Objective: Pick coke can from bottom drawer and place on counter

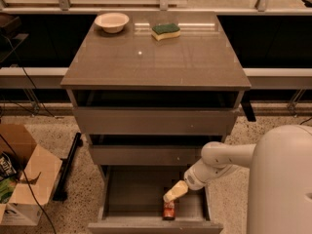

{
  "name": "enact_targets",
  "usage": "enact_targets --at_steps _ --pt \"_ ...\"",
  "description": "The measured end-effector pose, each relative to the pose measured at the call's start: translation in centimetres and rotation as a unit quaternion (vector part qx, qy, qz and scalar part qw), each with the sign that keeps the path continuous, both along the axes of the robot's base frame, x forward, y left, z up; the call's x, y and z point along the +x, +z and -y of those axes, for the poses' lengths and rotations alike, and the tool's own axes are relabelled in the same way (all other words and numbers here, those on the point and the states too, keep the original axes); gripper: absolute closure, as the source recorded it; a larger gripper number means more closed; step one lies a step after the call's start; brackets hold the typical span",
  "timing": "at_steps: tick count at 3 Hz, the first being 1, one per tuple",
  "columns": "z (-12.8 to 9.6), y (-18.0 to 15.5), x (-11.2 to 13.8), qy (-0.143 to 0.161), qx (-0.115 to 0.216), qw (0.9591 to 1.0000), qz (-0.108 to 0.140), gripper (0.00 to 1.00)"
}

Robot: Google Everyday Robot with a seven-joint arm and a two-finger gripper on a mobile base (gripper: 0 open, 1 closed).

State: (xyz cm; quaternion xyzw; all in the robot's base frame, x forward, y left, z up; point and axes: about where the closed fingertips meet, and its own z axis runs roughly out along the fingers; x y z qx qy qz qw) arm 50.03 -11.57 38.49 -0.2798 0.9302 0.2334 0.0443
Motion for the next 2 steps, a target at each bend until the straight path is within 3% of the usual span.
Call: enact_targets --at_steps 1,2 --pt "0.0 -3.0 2.1 -0.052 -0.001 0.9985 -0.015 0.0" --pt "0.0 -7.0 4.0 -0.107 -0.002 0.9937 -0.031 0.0"
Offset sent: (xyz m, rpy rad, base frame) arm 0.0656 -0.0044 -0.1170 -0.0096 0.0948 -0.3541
